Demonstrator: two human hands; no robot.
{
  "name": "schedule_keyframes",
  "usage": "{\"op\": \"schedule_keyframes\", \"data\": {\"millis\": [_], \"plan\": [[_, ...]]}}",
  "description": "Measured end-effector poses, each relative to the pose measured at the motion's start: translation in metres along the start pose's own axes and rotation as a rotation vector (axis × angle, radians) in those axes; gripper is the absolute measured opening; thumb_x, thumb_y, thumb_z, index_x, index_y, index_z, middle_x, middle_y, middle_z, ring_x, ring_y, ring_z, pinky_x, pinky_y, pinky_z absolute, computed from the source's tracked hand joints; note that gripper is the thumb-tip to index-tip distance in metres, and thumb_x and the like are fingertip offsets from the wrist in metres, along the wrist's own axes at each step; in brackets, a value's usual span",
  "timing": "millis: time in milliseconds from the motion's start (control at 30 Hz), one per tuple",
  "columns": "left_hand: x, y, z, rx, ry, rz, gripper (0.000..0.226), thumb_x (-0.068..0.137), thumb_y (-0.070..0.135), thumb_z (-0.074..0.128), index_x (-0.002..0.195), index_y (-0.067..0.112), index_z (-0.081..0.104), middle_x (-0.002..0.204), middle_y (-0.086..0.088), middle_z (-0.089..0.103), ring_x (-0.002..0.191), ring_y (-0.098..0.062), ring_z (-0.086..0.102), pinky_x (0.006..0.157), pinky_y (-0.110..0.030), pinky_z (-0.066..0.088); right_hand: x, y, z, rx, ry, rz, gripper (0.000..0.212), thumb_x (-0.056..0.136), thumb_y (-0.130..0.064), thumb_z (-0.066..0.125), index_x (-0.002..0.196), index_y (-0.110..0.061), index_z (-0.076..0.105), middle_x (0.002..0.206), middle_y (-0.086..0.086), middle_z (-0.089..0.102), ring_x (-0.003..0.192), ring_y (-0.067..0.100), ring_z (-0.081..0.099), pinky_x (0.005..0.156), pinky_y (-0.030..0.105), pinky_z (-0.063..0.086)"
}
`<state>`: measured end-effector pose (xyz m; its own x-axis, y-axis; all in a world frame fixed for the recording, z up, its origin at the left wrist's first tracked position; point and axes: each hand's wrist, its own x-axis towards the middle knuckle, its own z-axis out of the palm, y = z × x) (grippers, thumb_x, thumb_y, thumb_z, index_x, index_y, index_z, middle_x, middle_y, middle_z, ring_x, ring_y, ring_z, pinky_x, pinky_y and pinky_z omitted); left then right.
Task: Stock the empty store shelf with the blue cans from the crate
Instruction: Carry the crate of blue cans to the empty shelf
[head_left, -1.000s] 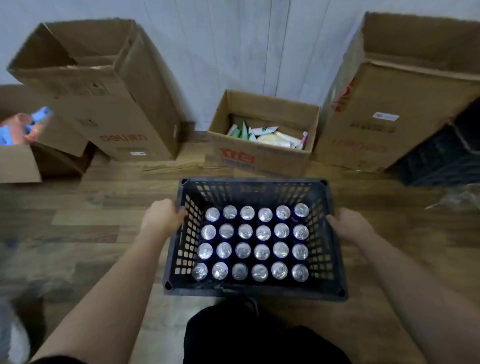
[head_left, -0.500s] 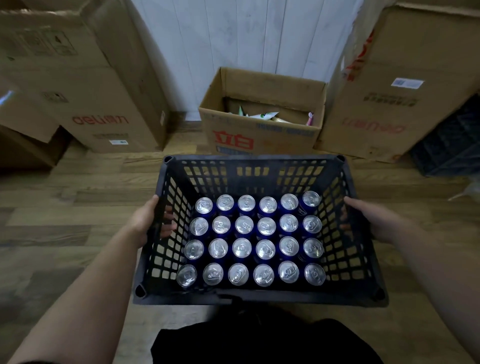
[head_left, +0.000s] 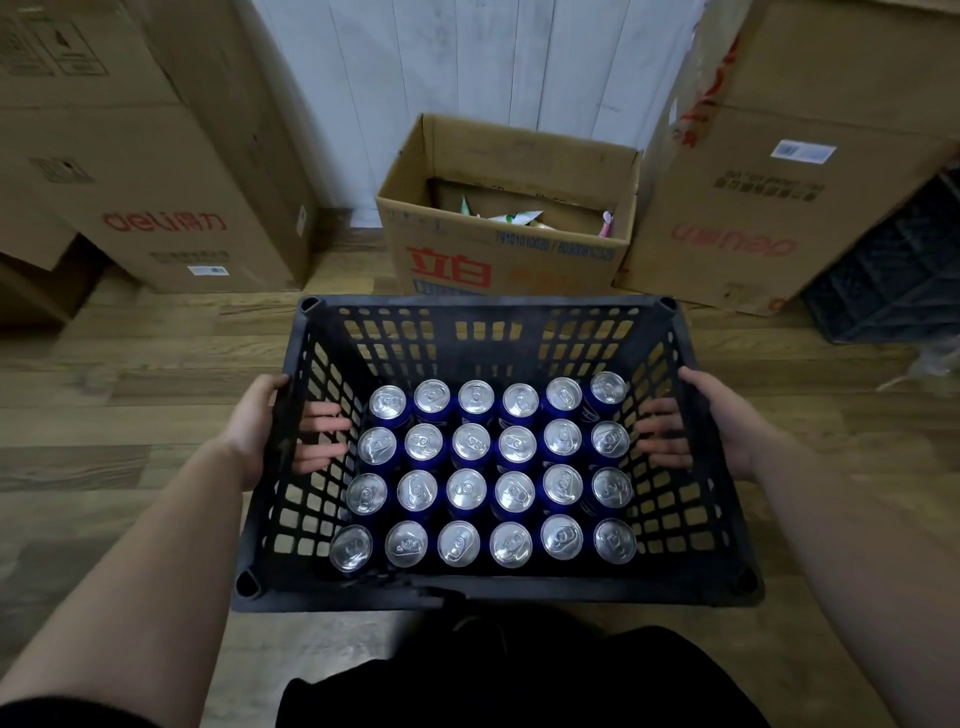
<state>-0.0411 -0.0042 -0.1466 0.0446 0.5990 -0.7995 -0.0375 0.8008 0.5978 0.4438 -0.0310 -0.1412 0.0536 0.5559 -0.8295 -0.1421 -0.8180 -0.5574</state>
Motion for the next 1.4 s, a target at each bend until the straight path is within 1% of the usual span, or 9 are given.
{"op": "schedule_keyframes", "data": {"millis": [67, 200, 267, 433, 533, 667, 900, 1167, 1400], "plan": [[0.003, -0.001, -0.001, 0.008, -0.008, 0.011, 0.073, 0.09, 0.061, 0.022, 0.118, 0.006, 0.061, 0.108, -0.014, 0.07, 0.087, -0.033, 0.068, 0.078, -0.038, 0.047, 0.002, 0.001, -0.001, -0.001, -0.017, -0.005, 0.064, 0.093, -0.063, 0.04, 0.117, -0.007, 0.061, 0.108, 0.015, 0.072, 0.092, 0.034, 0.07, 0.076, 0.04, 0.056], [0.005, -0.003, -0.003, 0.034, -0.012, 0.02, 0.073, 0.091, 0.061, 0.022, 0.119, 0.006, 0.061, 0.099, -0.012, 0.071, 0.081, -0.029, 0.069, 0.076, -0.036, 0.047, 0.005, 0.003, -0.002, 0.013, -0.032, -0.013, 0.068, 0.092, -0.066, 0.039, 0.11, -0.005, 0.064, 0.081, 0.012, 0.07, 0.067, 0.025, 0.068, 0.063, 0.032, 0.056], [0.006, -0.004, -0.005, 0.027, -0.031, 0.032, 0.071, 0.092, 0.06, 0.023, 0.119, 0.006, 0.061, 0.096, -0.011, 0.072, 0.079, -0.028, 0.07, 0.072, -0.034, 0.047, 0.006, 0.003, -0.003, 0.044, -0.049, -0.017, 0.074, 0.091, -0.07, 0.035, 0.106, -0.003, 0.065, 0.077, 0.013, 0.067, 0.061, 0.024, 0.066, 0.056, 0.029, 0.056], [0.006, -0.007, -0.009, -0.027, -0.066, 0.039, 0.069, 0.092, 0.059, 0.027, 0.119, 0.005, 0.061, 0.087, -0.009, 0.067, 0.07, -0.022, 0.066, 0.061, -0.026, 0.052, 0.006, 0.007, -0.005, 0.103, -0.101, -0.032, 0.079, 0.091, -0.07, 0.028, 0.109, -0.002, 0.063, 0.071, 0.012, 0.062, 0.06, 0.025, 0.06, 0.051, 0.027, 0.052], [0.005, -0.005, -0.011, -0.094, -0.103, 0.03, 0.068, 0.09, 0.059, 0.032, 0.117, 0.005, 0.062, 0.086, -0.008, 0.066, 0.067, -0.021, 0.064, 0.06, -0.026, 0.051, 0.003, 0.004, -0.006, 0.147, -0.118, -0.028, 0.072, 0.093, -0.064, 0.026, 0.097, -0.002, 0.062, 0.069, 0.012, 0.059, 0.057, 0.024, 0.057, 0.047, 0.027, 0.05], [-0.001, 0.002, -0.006, -0.069, -0.077, 0.014, 0.067, 0.088, 0.06, 0.031, 0.106, 0.004, 0.063, 0.079, -0.009, 0.063, 0.066, -0.024, 0.062, 0.063, -0.03, 0.046, -0.005, -0.005, 0.0, 0.089, -0.063, 0.003, 0.065, 0.092, -0.06, 0.031, 0.082, -0.003, 0.06, 0.069, 0.014, 0.058, 0.063, 0.028, 0.054, 0.06, 0.032, 0.043], [-0.029, 0.01, 0.005, 0.006, -0.022, 0.022, 0.07, 0.09, 0.06, 0.025, 0.104, 0.0, 0.06, 0.077, -0.013, 0.062, 0.065, -0.026, 0.06, 0.063, -0.032, 0.04, -0.025, -0.006, 0.001, 0.104, 0.021, 0.054, 0.066, 0.093, -0.06, 0.028, 0.085, -0.003, 0.059, 0.068, 0.016, 0.058, 0.059, 0.029, 0.054, 0.058, 0.033, 0.041], [-0.158, 0.054, 0.013, -0.002, -0.04, -0.065, 0.069, 0.091, 0.058, 0.026, 0.106, 0.001, 0.061, 0.09, -0.019, 0.065, 0.083, -0.035, 0.064, 0.075, -0.038, 0.043, -0.137, -0.051, -0.007, 0.106, 0.019, 0.045, 0.067, 0.095, -0.058, 0.027, 0.095, 0.0, 0.061, 0.075, 0.019, 0.061, 0.06, 0.03, 0.057, 0.055, 0.031, 0.045], [-0.322, 0.116, 0.016, -0.152, 0.095, -0.104, 0.077, 0.089, 0.065, 0.02, 0.098, 0.0, 0.06, 0.079, -0.016, 0.062, 0.068, -0.031, 0.062, 0.061, -0.033, 0.041, -0.269, -0.158, 0.013, -0.029, 0.023, 0.067, 0.069, 0.093, -0.061, 0.025, 0.091, -0.002, 0.062, 0.07, 0.016, 0.059, 0.057, 0.029, 0.054, 0.051, 0.028, 0.042]]}}
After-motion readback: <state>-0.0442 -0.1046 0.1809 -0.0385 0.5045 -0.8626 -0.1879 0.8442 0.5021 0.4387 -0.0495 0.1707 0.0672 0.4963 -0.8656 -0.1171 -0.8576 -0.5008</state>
